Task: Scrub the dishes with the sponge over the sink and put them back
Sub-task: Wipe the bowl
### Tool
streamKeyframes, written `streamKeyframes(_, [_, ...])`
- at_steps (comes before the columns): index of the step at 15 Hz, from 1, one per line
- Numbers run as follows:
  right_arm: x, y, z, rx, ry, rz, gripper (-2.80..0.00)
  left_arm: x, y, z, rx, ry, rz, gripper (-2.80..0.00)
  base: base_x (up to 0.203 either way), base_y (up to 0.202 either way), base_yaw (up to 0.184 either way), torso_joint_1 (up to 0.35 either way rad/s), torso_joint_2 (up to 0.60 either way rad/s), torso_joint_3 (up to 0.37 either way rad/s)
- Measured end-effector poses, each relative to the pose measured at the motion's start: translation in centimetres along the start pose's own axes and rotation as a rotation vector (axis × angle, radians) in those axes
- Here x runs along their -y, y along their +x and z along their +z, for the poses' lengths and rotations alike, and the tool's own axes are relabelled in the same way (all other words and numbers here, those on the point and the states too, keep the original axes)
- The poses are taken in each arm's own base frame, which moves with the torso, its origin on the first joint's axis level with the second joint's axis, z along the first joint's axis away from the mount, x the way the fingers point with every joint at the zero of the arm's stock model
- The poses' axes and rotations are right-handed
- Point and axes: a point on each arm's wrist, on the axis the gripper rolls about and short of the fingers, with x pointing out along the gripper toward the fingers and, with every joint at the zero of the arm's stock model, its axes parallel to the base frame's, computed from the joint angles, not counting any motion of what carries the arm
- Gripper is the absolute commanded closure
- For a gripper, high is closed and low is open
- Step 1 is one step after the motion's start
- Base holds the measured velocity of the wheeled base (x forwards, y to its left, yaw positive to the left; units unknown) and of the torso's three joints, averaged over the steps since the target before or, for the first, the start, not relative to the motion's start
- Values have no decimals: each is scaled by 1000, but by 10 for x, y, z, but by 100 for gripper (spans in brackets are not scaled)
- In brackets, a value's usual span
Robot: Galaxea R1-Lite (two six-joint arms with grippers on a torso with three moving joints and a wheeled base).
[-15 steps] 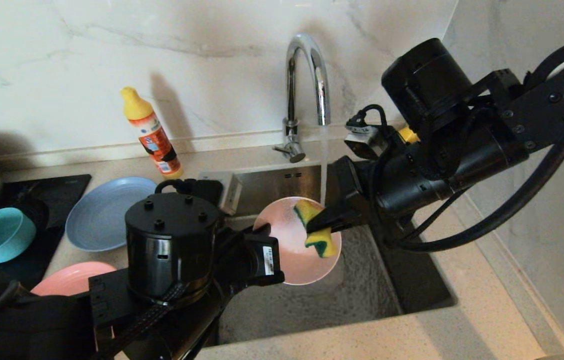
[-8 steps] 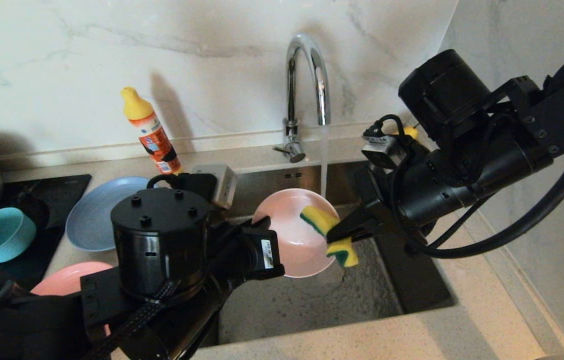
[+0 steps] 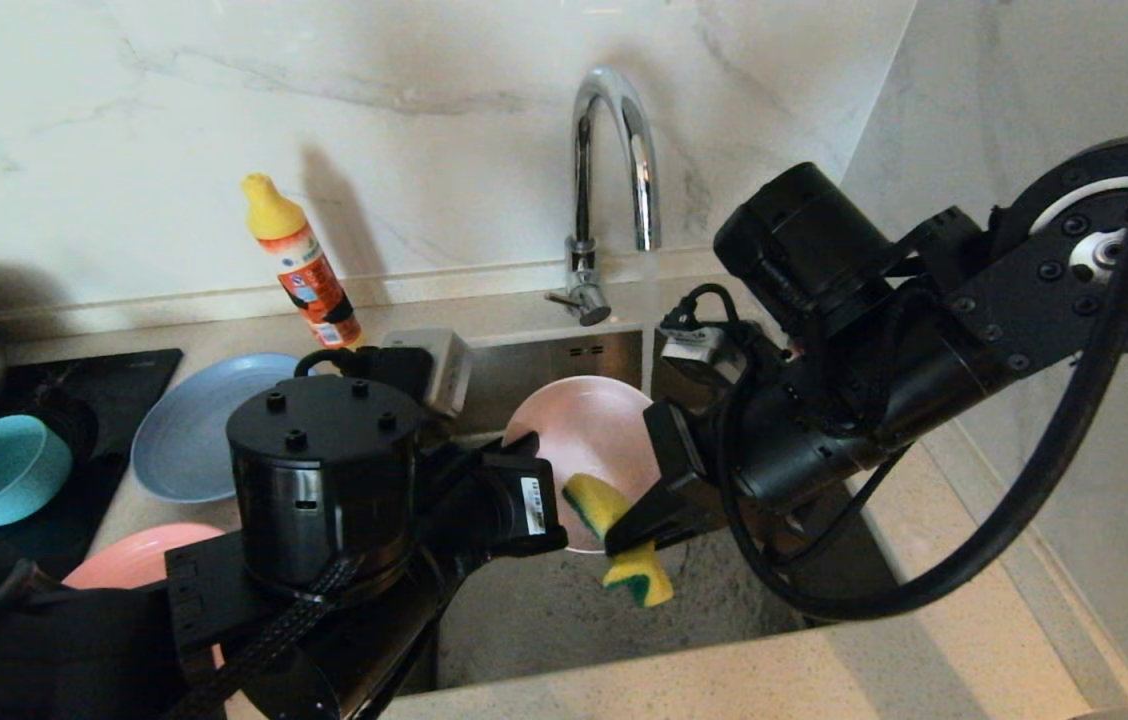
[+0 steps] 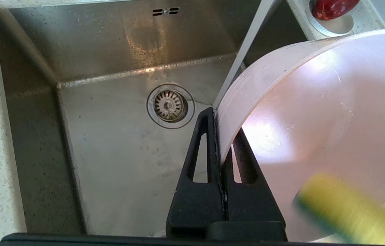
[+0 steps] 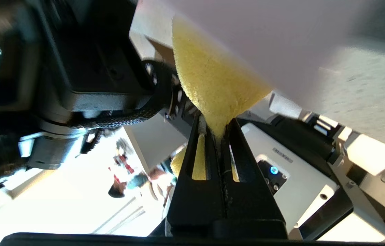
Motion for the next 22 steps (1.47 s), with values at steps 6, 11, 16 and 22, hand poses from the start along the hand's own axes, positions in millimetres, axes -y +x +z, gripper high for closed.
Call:
streamKeyframes(6, [-9,14,5,-8,-28,16,0,0,1,-1,-5,1,-1,0,0,0,0,0,0,0])
streamKeyframes(11, [-13,10,15,31,-37,35,0,0,1,-1,-4,2,2,0,0,0,0,0,0,0])
streamKeyframes(16, [-13,-6,24,101,-47,66,0,0,0,-2,-6,3,2,0,0,0,0,0,0,0])
streamKeyframes(22, [-7,-37,25,167,-26,70,0,0,1,-4,-12,6,3,0,0,0,0,0,0,0])
